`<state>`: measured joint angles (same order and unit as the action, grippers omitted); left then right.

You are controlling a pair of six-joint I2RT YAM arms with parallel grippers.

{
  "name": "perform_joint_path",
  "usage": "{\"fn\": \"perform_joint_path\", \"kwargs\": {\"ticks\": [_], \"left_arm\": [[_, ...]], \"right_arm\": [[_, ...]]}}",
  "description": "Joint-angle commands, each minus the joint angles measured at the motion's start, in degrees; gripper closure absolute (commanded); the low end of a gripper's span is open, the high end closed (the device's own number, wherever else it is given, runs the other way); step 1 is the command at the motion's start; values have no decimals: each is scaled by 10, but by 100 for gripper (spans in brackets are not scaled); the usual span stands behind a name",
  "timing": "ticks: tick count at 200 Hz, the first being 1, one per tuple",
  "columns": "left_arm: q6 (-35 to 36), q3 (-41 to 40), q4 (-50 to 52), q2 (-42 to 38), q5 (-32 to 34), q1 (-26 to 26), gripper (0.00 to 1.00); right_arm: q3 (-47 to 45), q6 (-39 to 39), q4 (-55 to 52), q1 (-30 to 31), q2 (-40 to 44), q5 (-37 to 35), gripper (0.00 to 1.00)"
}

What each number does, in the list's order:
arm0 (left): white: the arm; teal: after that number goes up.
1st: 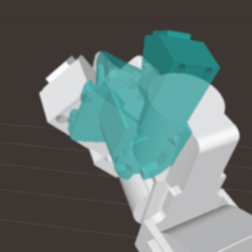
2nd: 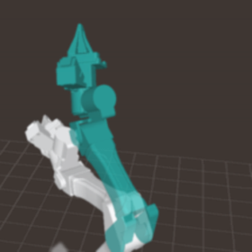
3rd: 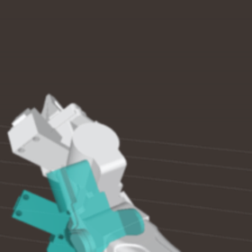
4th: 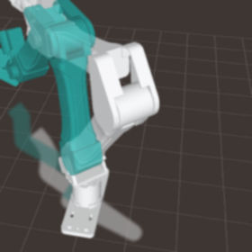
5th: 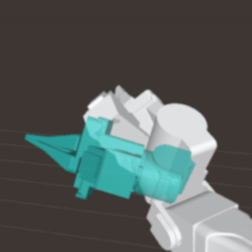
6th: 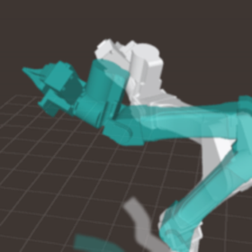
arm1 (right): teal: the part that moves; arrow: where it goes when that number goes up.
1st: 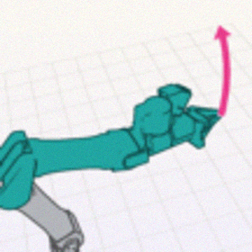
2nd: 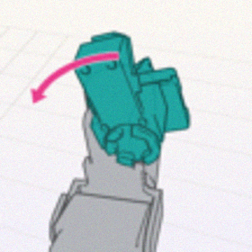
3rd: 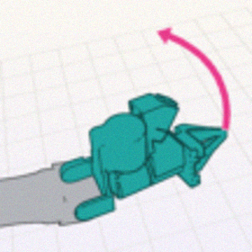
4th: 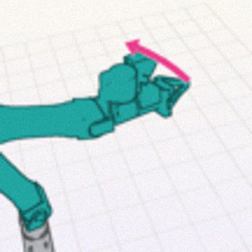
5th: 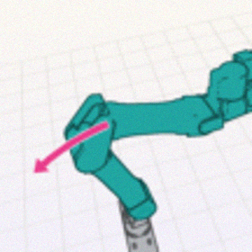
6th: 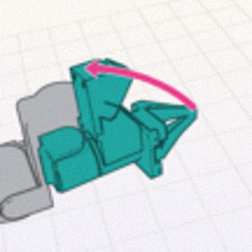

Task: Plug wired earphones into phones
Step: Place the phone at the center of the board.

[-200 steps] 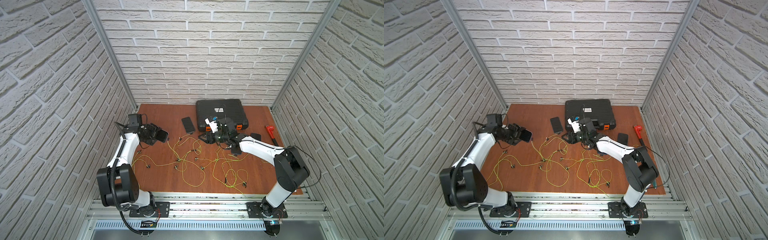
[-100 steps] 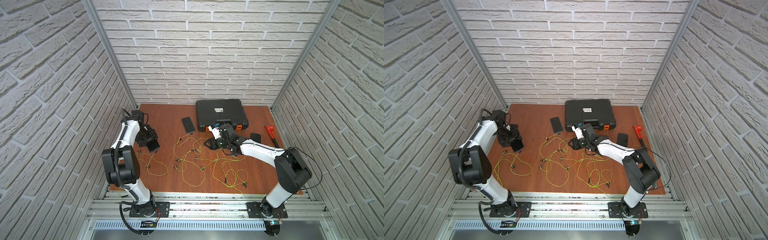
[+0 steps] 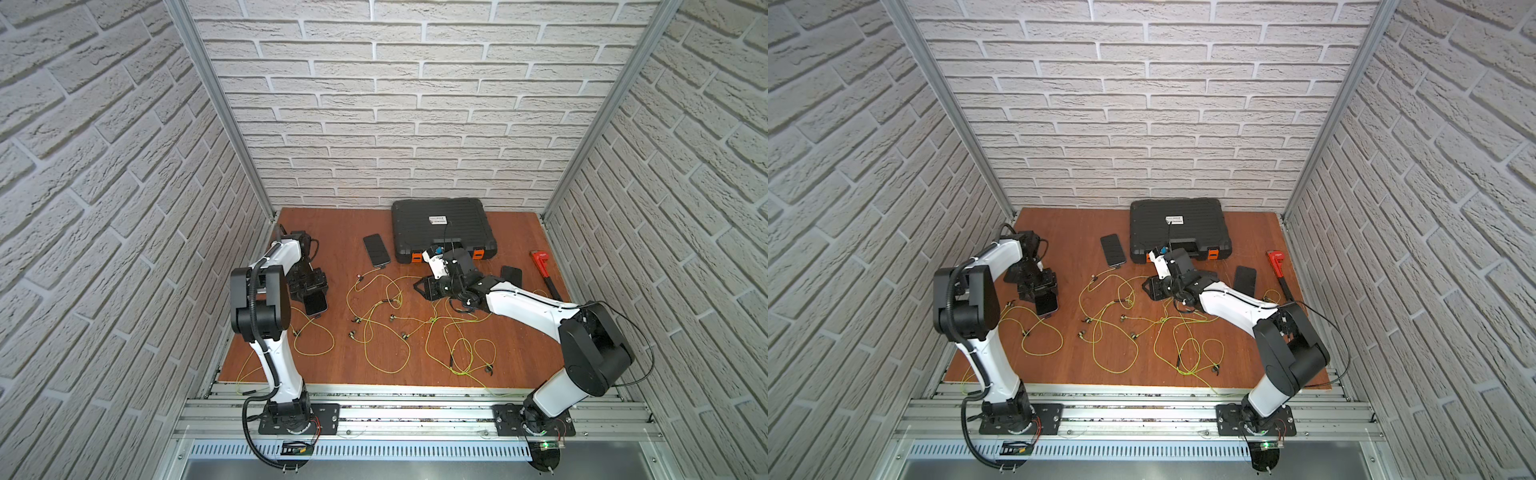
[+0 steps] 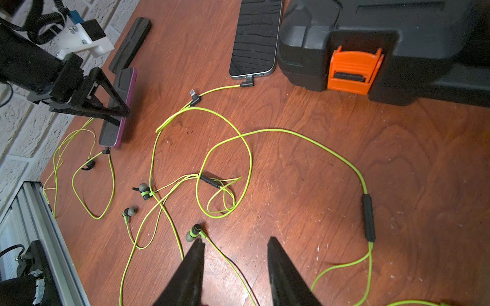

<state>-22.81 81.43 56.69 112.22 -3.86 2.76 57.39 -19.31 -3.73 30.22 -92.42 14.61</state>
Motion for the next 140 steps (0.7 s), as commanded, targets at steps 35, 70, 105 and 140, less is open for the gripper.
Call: {"fn": "perform_joint_path", "kwargs": {"ticks": [35,70,105,140], "left_arm": [[33,6,3,19,23,-6,75],[40,3,-2,30,15,-6,44],[53,7,0,28,14,-7,18],[87,59,48,27,8,-11,2]], "right_arm": [[-22,19,26,-1,16,-3,61],[-36,22,49,-1,36,-10,61],[-36,27,42,-1,44,-19,61],[-30,32,37,-1,40,-9,55]]}}
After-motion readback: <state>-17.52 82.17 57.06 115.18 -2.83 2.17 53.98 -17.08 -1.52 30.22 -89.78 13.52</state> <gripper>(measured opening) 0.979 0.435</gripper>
